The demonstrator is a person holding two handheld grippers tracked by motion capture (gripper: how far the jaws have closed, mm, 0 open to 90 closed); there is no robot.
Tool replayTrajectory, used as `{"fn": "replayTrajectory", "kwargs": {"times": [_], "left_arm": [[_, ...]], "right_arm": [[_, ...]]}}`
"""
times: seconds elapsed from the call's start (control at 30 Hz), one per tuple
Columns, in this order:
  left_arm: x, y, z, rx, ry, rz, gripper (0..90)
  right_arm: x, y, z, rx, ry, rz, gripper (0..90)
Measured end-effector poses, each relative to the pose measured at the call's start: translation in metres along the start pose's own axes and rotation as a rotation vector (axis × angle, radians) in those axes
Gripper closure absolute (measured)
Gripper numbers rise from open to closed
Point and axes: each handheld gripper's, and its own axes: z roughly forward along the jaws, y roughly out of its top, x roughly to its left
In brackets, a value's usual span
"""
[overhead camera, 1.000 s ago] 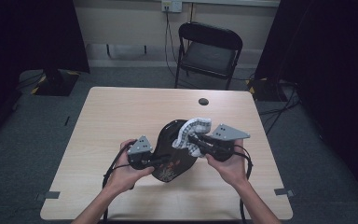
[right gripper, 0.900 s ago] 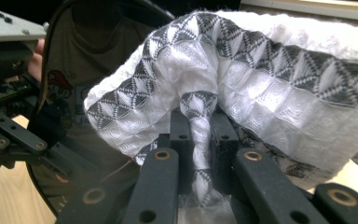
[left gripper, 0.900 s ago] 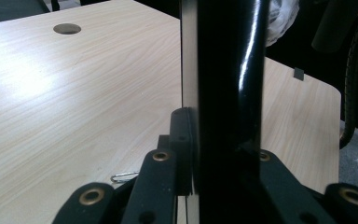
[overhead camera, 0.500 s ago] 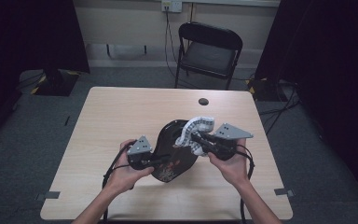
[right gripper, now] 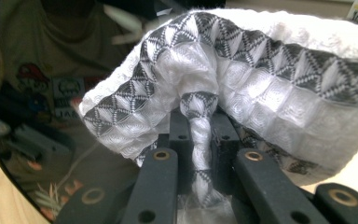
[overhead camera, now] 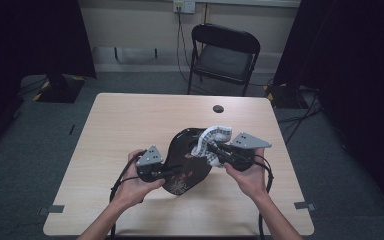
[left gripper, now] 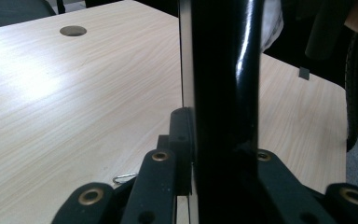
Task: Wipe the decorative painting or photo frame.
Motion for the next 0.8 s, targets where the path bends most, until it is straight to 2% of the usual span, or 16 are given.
{"fn": "replayTrajectory", "kwargs": {"times": [0.07, 0.13, 0.3, 0.43, 0.53, 0.73, 0.8], "left_arm": [[0.000, 0.000, 0.000, 0.000, 0.003, 0.004, 79.6], [-0.001, 0.000, 0.000, -0.001, 0.002, 0.006, 79.7], [-0.001, 0.000, 0.001, 0.000, -0.002, 0.003, 80.1], [-0.001, 0.000, 0.001, -0.002, 0.001, 0.001, 79.9], [0.000, 0.000, 0.001, -0.002, 0.001, 0.002, 79.8], [-0.002, 0.000, 0.001, -0.004, -0.009, 0.011, 80.0], [-0.002, 0.000, 0.002, -0.003, -0.012, 0.014, 80.0]], "right_arm": [[0.000, -0.003, 0.003, 0.029, 0.013, -0.003, 82.8], [0.000, -0.002, 0.002, 0.030, 0.013, -0.007, 82.7], [-0.004, 0.004, -0.005, -0.024, -0.008, -0.001, 82.6], [-0.004, -0.003, -0.001, 0.010, 0.014, 0.022, 82.7], [-0.004, -0.006, 0.002, 0.031, 0.020, 0.020, 82.7], [-0.007, 0.005, -0.010, -0.040, -0.014, 0.014, 82.5], [-0.008, 0.006, -0.012, -0.044, -0.012, 0.018, 82.6]]}}
